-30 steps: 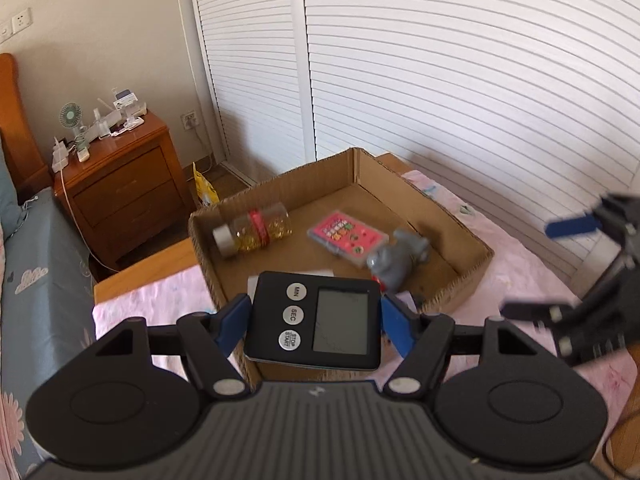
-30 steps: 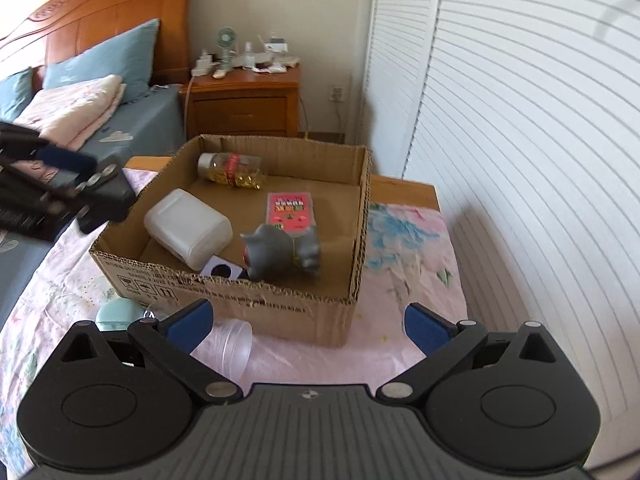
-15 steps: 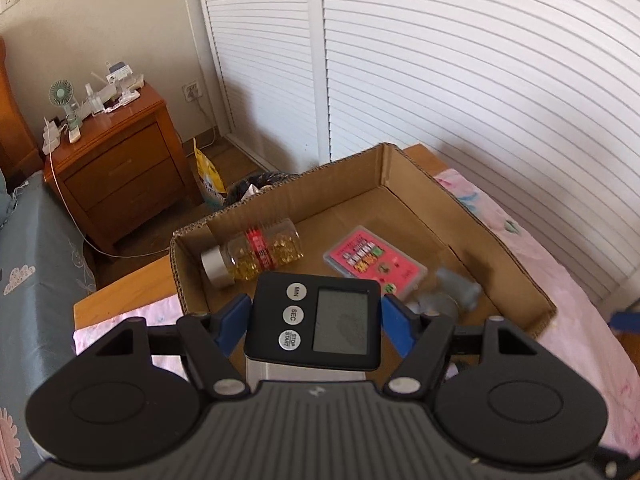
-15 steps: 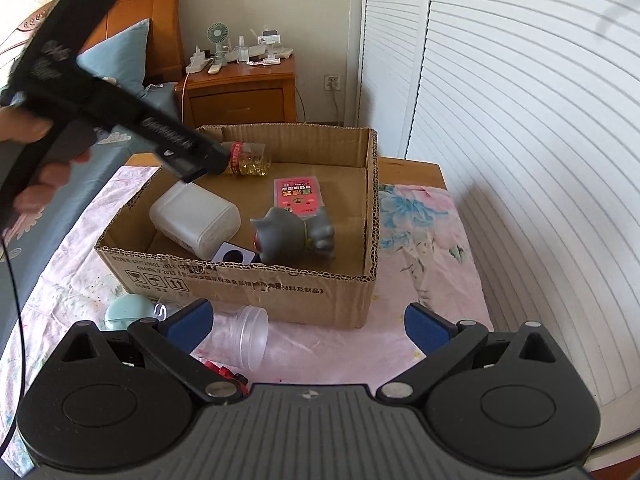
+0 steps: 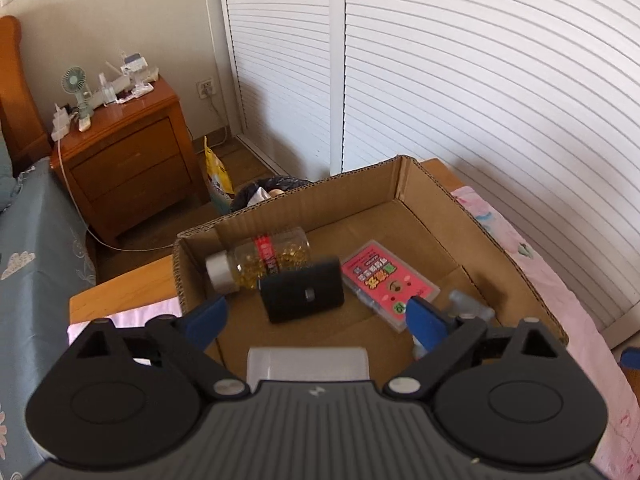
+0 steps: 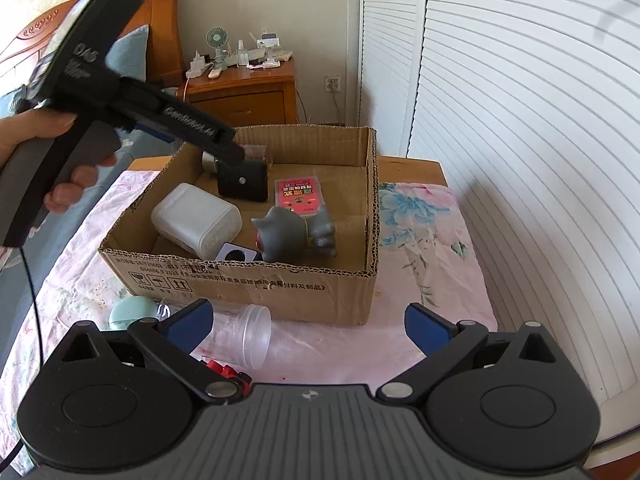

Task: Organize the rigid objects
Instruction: 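Carry the timer into the box with the left tool while the right tool drops the dog in, then move the left tool to the teal egg-shaped case while the right tool approaches the red S.L train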

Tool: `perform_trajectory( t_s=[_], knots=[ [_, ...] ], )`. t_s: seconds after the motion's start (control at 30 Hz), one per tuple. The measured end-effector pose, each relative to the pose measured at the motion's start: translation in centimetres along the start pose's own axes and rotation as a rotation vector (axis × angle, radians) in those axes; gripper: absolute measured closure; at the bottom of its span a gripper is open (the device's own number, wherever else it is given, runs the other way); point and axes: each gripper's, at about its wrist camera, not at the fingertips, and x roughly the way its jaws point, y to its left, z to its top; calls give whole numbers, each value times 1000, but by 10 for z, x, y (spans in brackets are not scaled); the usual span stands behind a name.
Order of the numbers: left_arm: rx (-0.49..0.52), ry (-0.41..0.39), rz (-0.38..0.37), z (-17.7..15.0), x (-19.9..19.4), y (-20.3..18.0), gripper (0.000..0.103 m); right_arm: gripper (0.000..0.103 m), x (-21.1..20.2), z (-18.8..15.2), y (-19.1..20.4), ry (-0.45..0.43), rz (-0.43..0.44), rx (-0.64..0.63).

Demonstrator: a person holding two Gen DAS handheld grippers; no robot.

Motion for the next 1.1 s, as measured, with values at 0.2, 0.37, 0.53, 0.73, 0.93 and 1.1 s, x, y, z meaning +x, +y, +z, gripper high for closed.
perform_trajectory(
  t_s=[0.2, 0.37, 0.53, 0.73, 0.93, 1.1],
  knots=[
    [6, -29, 15, -18, -29, -3, 6, 0, -11, -4, 4, -18, 11, 6],
    [-2, -65, 22, -37, -53, -7, 3, 0, -19, -10, 7, -25, 15, 6],
    [-34, -83, 30, -68, -71, -12, 2, 0, -20, -20, 8, -27, 15, 13],
    [-88, -92, 75, -113, -81, -21, 2, 0, -14, -36, 7, -26, 16, 2],
    [-158, -102, 132, -151, -83, -28, 2, 0, -2, -50, 9, 0, 24, 7],
    [-216, -90, 159, -177, -77, -27, 2, 0, 8, -57, 17, 31, 21, -19]
  ],
)
